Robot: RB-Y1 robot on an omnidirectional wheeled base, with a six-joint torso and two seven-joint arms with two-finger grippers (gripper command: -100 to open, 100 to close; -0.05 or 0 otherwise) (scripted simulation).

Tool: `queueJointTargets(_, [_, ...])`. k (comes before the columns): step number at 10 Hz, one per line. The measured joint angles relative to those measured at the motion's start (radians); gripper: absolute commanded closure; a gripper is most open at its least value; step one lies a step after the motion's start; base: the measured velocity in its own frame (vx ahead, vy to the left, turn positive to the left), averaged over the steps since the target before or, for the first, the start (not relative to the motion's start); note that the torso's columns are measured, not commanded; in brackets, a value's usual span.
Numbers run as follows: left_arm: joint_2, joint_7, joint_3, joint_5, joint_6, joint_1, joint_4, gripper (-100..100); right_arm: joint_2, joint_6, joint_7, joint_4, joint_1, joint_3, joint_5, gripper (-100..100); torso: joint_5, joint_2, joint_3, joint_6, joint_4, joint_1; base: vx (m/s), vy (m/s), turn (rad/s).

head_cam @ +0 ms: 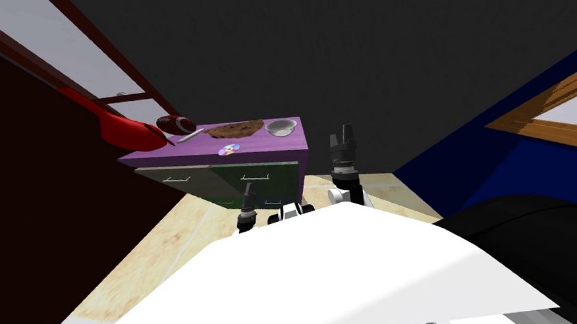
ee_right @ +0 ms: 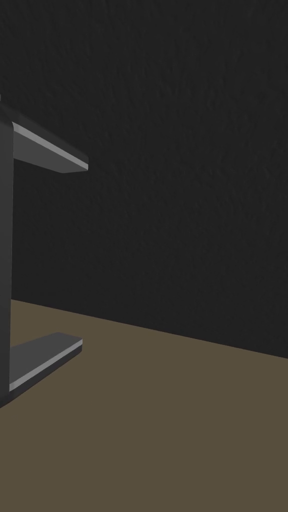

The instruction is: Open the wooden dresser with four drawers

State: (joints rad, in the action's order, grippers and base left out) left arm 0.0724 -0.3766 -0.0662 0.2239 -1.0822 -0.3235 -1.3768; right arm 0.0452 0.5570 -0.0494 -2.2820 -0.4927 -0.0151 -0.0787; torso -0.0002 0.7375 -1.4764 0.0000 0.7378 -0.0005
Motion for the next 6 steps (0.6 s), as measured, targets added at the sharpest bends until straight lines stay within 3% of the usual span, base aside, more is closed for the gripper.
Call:
queueJointTargets(2, [0.001, 0.007, 0.002, 0.0, 0.036, 0.015, -0.022, -100, 0.0, 0.0, 0.0, 0.0, 0.0, 0.0, 0.0, 0, 0.0, 0.0, 0.0, 0.0, 0.0, 0.001, -0.002, -0.011, -0.001])
queueJointTargets(3, [0.001, 0.008, 0.001, 0.0, 0.041, 0.015, -0.024, 100, 0.0, 0.0, 0.0, 0.0, 0.0, 0.0, 0.0, 0, 0.0, 0.0, 0.0, 0.0, 0.0, 0.001, 0.005, 0.009, 0.001])
queueJointTargets(6, [-0.007, -0.008, -0.003, 0.002, -0.014, -0.003, 0.018, 100, 0.0, 0.0, 0.0, 0.0, 0.0, 0.0, 0.0, 0, 0.0, 0.001, 0.0, 0.0, 0.0, 0.001, 0.005, 0.021, 0.001])
